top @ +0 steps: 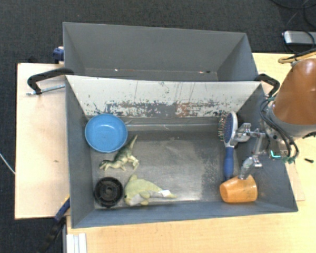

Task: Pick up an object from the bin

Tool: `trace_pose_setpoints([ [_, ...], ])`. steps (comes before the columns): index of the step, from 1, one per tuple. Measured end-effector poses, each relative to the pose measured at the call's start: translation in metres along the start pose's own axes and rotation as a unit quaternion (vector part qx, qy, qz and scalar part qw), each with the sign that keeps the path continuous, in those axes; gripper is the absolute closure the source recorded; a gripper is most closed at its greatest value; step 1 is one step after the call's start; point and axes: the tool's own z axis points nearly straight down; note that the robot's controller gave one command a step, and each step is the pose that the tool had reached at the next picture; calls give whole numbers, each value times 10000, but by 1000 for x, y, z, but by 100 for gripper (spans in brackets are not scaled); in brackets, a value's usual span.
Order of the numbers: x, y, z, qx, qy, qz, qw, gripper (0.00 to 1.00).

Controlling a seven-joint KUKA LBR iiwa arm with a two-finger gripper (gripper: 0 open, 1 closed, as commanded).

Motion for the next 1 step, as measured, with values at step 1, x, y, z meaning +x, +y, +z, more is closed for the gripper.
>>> trace_pose_setpoints([
  [1,-51,1,68,23,-63,-3109,9504,0],
])
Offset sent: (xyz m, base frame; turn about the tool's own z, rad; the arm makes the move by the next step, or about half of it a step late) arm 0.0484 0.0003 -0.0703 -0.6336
